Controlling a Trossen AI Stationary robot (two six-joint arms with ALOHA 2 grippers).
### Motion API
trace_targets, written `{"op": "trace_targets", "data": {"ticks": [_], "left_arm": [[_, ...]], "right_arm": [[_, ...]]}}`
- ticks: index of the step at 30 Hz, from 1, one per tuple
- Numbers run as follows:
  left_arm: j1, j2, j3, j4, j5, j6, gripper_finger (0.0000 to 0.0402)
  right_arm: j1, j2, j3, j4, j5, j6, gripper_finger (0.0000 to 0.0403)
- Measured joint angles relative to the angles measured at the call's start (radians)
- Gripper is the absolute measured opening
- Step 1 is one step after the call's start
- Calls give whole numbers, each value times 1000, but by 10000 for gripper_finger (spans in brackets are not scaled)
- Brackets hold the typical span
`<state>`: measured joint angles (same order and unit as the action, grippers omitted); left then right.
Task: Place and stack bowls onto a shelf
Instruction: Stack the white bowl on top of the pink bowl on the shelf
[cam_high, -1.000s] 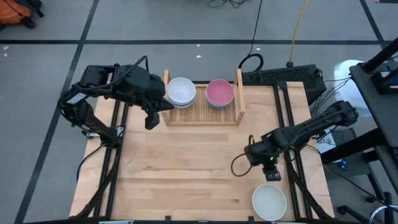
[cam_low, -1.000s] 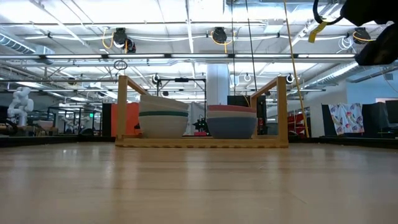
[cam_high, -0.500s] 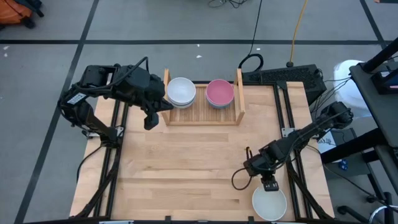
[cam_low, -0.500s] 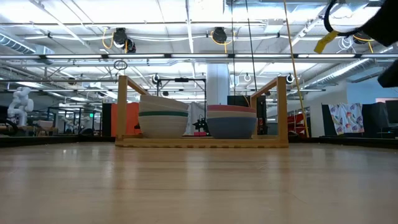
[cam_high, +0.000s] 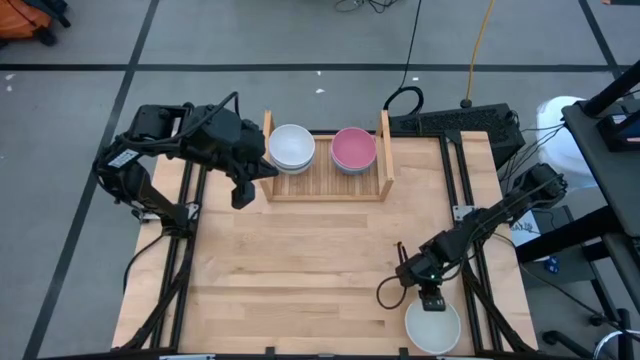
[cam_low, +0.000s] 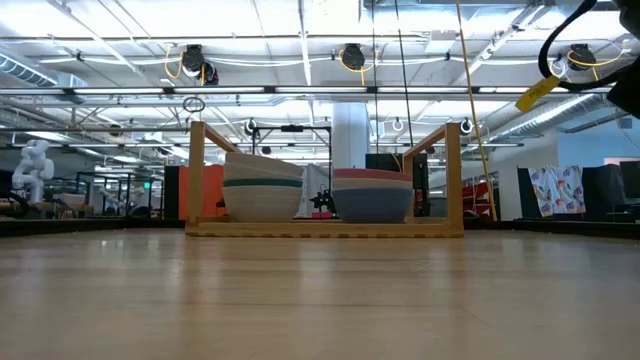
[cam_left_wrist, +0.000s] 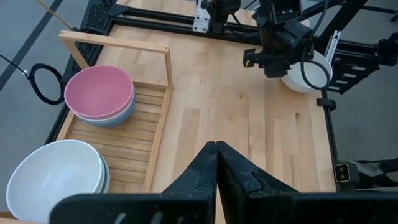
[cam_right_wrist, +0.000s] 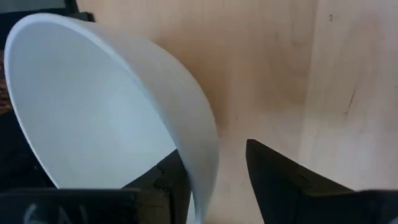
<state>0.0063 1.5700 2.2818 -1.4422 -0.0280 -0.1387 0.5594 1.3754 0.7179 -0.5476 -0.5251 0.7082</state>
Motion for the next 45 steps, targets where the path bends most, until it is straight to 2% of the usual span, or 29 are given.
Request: {"op": "trace_targets", "data": {"ticks": [3,9,19,23,29,35,39,45], "left_arm": [[0,0,0,0,0,0,8],[0,0,0,0,0,2,8],[0,0,0,0,0,6,8],[0,0,0,-3,0,6,8],[0,0,0,-5,0,13,8],[0,1,0,-5,0,39,8],[6,1,0,-5,0,38,8],[6,1,0,-5,-17,29,8]], "right_arm": [[-1,0,-5,5,0,8,117],[-1,0,-5,6,3,1,11],[-25,-8,31,-11,115,114,1],[-70,-7,145,-159,244,118,1],[-186,-3,411,-454,449,33,1],[-353,-3,644,-557,618,-173,0],[-513,-3,733,-554,631,-313,0],[-784,-3,771,-509,609,-571,0]]}}
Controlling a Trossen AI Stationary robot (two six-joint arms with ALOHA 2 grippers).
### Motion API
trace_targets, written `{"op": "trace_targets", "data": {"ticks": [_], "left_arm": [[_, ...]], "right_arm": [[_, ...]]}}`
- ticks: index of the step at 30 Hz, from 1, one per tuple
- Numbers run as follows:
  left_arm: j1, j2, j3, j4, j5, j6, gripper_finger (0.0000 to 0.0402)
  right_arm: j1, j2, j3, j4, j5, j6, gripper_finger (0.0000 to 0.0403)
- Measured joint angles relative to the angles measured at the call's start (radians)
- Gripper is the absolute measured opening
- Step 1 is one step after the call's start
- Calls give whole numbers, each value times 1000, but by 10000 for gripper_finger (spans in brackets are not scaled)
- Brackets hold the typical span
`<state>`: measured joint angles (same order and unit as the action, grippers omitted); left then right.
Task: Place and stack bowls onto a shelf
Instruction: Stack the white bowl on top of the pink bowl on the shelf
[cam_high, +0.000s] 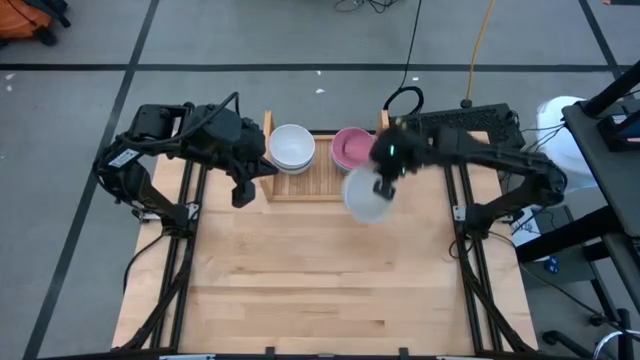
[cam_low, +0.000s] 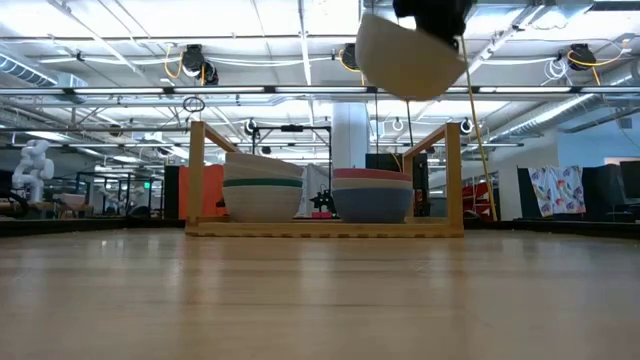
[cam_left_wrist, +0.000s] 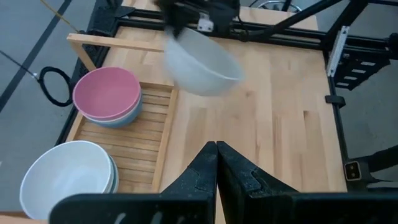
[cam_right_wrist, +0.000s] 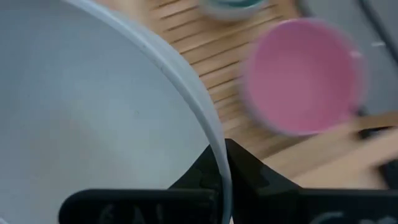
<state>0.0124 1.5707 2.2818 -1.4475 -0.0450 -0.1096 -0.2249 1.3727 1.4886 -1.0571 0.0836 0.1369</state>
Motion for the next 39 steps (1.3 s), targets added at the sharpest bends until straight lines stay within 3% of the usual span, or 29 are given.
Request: {"op": "trace_targets", "data": {"ticks": [7,15,27,39], "left_arm": [[13,0,0,9,-13,-49,8],[71,0,0,10,-19,-88,8],[159,0,0,9,-18,-132,8],[211,0,0,9,-17,-132,8]], "right_arm": [[-258,32,5,142,-174,-233,0],[-425,164,5,331,-244,-368,0],[-550,327,5,396,-296,-415,0],[-581,368,5,333,-296,-446,0]]}}
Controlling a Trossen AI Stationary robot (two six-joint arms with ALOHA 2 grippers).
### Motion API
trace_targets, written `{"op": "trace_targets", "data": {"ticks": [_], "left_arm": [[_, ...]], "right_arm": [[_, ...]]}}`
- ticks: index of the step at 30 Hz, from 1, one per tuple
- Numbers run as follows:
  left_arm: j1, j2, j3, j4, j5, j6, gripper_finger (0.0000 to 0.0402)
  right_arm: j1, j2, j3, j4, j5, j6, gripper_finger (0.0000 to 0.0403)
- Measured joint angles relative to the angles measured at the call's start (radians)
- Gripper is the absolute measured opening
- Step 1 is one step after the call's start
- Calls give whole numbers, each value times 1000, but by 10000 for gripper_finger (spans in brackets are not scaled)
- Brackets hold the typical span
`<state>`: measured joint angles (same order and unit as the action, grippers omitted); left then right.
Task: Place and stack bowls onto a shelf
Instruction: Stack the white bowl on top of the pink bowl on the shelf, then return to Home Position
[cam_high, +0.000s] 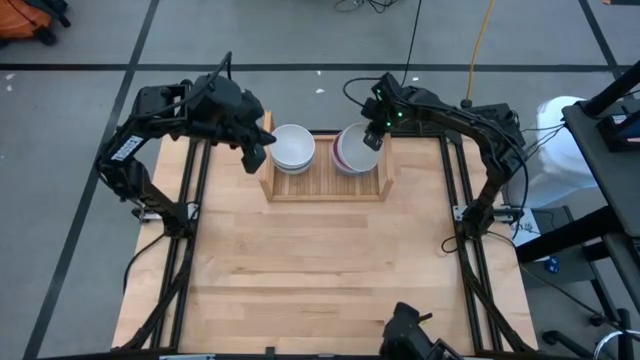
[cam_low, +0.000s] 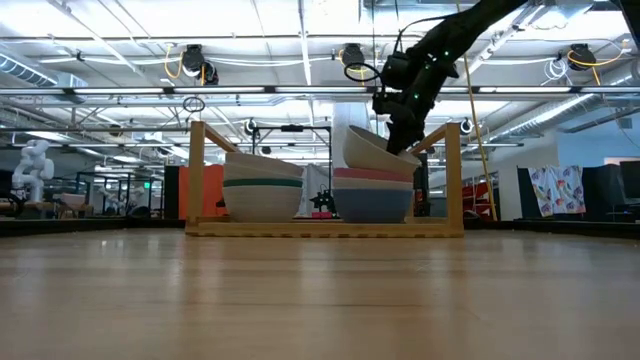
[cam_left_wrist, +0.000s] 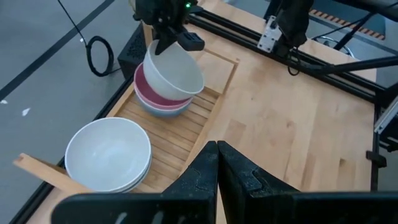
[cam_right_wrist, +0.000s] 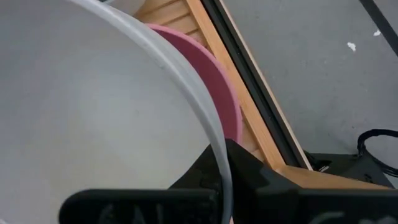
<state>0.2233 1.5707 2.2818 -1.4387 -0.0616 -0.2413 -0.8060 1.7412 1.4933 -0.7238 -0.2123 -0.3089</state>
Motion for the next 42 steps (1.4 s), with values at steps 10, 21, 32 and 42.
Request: {"op": "trace_targets", "data": {"ticks": [10,21,32,42], "left_arm": [[3,0,0,0,11,0,8],[3,0,0,0,16,0,8],[3,0,0,-1,36,0,8],[3,0,0,-1,36,1,8]], "right_arm": [[-5,21,0,47,1,-66,15],[9,19,0,31,8,-81,107],[19,-77,0,46,107,-161,180],[26,-125,0,220,108,-216,144]]}}
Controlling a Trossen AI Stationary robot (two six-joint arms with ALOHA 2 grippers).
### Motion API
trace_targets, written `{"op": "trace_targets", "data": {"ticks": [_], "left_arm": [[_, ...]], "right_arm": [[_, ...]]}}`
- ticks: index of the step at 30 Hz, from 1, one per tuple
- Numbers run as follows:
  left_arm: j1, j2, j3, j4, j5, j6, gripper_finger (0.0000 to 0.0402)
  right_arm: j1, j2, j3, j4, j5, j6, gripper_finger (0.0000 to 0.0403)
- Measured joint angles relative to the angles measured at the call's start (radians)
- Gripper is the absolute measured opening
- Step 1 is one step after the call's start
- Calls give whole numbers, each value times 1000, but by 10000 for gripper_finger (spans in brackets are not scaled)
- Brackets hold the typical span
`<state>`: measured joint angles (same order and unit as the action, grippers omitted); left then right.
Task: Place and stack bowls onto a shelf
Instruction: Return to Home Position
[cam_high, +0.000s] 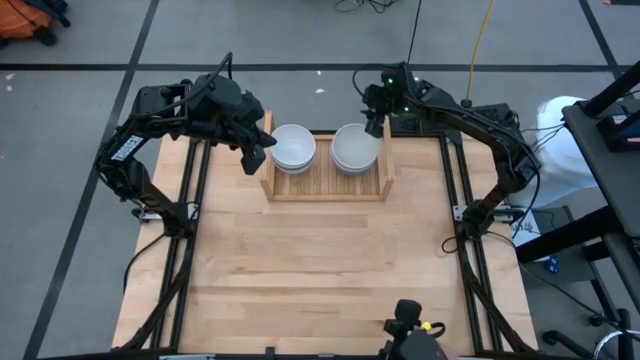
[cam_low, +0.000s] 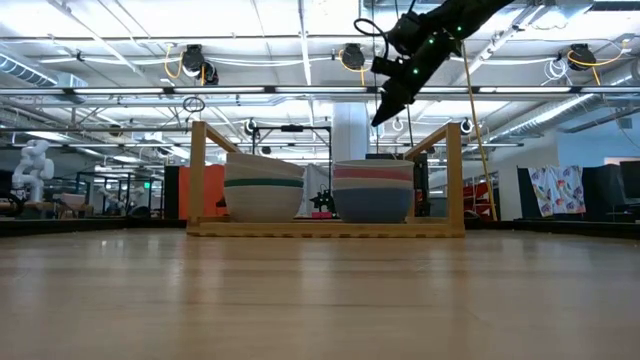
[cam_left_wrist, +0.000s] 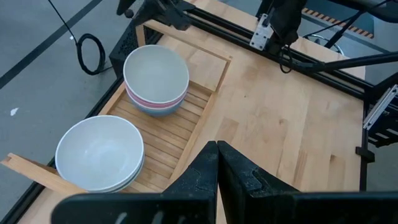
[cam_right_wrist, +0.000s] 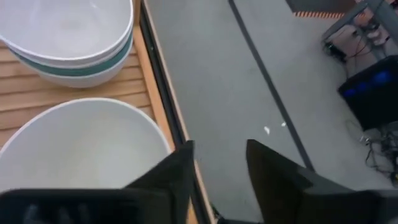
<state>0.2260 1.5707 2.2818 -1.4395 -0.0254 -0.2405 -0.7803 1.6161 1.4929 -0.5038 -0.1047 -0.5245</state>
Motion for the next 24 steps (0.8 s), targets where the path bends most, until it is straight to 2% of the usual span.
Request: {"op": "trace_targets", "data": {"ticks": [5,7,14,24], "left_arm": [[0,0,0,0,-1,13,8],[0,0,0,0,-21,34,8],[0,-7,0,0,-84,151,8],[0,-103,0,21,-119,220,8]], "right_arm": [[3,0,0,20,0,-19,39],[3,-4,-1,15,-1,-23,11],[24,-105,-2,-19,-3,-22,2],[70,-364,-1,-89,-1,20,1]]}}
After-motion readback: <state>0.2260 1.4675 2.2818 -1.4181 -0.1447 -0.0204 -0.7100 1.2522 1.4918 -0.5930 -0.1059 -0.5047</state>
